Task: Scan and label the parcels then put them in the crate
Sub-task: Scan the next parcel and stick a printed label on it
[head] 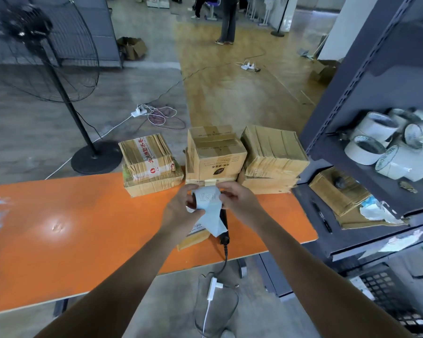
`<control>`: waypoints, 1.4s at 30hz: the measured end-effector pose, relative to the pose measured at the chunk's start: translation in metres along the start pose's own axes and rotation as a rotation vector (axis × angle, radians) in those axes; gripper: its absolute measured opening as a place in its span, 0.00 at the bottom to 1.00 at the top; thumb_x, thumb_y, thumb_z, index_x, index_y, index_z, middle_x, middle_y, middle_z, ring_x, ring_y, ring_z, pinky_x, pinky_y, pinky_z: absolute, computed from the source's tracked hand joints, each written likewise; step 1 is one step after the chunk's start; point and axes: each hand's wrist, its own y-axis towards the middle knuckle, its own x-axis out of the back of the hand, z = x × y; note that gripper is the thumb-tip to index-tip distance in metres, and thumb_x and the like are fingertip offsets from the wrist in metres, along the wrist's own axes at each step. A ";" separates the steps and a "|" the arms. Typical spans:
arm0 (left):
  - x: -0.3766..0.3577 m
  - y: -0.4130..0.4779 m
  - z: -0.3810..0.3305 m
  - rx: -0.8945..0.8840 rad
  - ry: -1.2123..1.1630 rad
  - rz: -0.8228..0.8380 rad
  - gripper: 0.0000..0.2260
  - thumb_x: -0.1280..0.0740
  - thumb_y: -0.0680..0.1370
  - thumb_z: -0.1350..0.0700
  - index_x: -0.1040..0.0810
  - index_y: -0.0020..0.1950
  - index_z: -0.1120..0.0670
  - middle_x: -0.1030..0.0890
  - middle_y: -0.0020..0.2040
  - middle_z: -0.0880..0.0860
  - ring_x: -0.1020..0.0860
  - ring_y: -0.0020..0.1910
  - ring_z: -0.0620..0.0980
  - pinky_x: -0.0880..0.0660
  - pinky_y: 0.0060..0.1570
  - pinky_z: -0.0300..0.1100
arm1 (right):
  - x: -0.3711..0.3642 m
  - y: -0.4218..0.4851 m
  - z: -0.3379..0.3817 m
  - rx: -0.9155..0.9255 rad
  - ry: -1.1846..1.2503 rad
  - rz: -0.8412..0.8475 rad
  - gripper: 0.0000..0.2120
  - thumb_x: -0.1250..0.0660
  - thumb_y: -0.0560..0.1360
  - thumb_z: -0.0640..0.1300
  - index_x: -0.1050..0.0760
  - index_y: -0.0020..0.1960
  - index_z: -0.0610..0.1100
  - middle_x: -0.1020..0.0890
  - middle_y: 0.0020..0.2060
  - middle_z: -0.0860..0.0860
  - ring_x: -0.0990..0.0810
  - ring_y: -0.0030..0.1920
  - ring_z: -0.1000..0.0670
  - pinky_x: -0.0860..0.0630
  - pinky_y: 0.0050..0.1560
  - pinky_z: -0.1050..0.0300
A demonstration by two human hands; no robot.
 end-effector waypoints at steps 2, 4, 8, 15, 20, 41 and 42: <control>0.004 -0.002 0.003 -0.049 0.065 -0.005 0.24 0.29 0.73 0.61 0.31 0.65 0.44 0.21 0.47 0.48 0.23 0.47 0.44 0.29 0.43 0.37 | -0.005 -0.001 0.006 0.015 0.010 -0.017 0.14 0.36 0.80 0.40 0.24 0.65 0.47 0.20 0.51 0.56 0.19 0.52 0.57 0.19 0.55 0.55; 0.007 -0.004 0.005 -0.087 0.133 -0.007 0.25 0.30 0.73 0.61 0.32 0.66 0.45 0.21 0.47 0.49 0.23 0.47 0.44 0.31 0.42 0.35 | -0.009 -0.002 0.009 0.023 0.024 -0.027 0.14 0.36 0.80 0.39 0.24 0.66 0.44 0.21 0.49 0.56 0.19 0.50 0.57 0.18 0.51 0.57; 0.010 -0.005 0.006 -0.139 0.229 -0.034 0.26 0.30 0.73 0.62 0.33 0.68 0.46 0.21 0.47 0.49 0.23 0.49 0.45 0.29 0.46 0.38 | -0.014 -0.001 0.009 0.037 -0.006 -0.046 0.14 0.33 0.79 0.40 0.23 0.64 0.44 0.20 0.49 0.57 0.18 0.51 0.55 0.18 0.52 0.56; 0.012 -0.008 0.006 -0.185 0.276 -0.069 0.27 0.29 0.74 0.60 0.33 0.70 0.49 0.23 0.46 0.48 0.24 0.49 0.47 0.26 0.48 0.41 | -0.015 0.001 0.011 0.010 0.005 -0.048 0.10 0.32 0.79 0.39 0.22 0.60 0.43 0.19 0.48 0.55 0.18 0.49 0.53 0.17 0.49 0.55; 0.010 -0.006 0.009 -0.175 0.265 -0.045 0.27 0.29 0.74 0.59 0.34 0.71 0.50 0.22 0.49 0.50 0.23 0.51 0.49 0.25 0.50 0.46 | -0.014 0.001 0.010 -0.037 0.015 -0.055 0.07 0.32 0.79 0.39 0.23 0.56 0.44 0.18 0.46 0.53 0.16 0.47 0.50 0.17 0.46 0.57; -0.016 0.006 -0.013 -0.022 0.110 0.174 0.13 0.33 0.77 0.54 0.33 0.59 0.47 0.20 0.39 0.51 0.22 0.36 0.47 0.28 0.31 0.42 | 0.013 -0.015 -0.010 -0.044 0.005 0.014 0.08 0.34 0.80 0.40 0.31 0.51 0.51 0.20 0.46 0.50 0.20 0.47 0.53 0.19 0.48 0.58; -0.020 0.006 -0.015 -0.005 0.076 0.184 0.11 0.35 0.79 0.52 0.32 0.59 0.47 0.20 0.38 0.51 0.22 0.35 0.47 0.30 0.31 0.42 | 0.017 -0.017 -0.012 -0.042 -0.009 0.011 0.12 0.31 0.77 0.38 0.31 0.53 0.51 0.20 0.45 0.52 0.21 0.46 0.54 0.22 0.46 0.63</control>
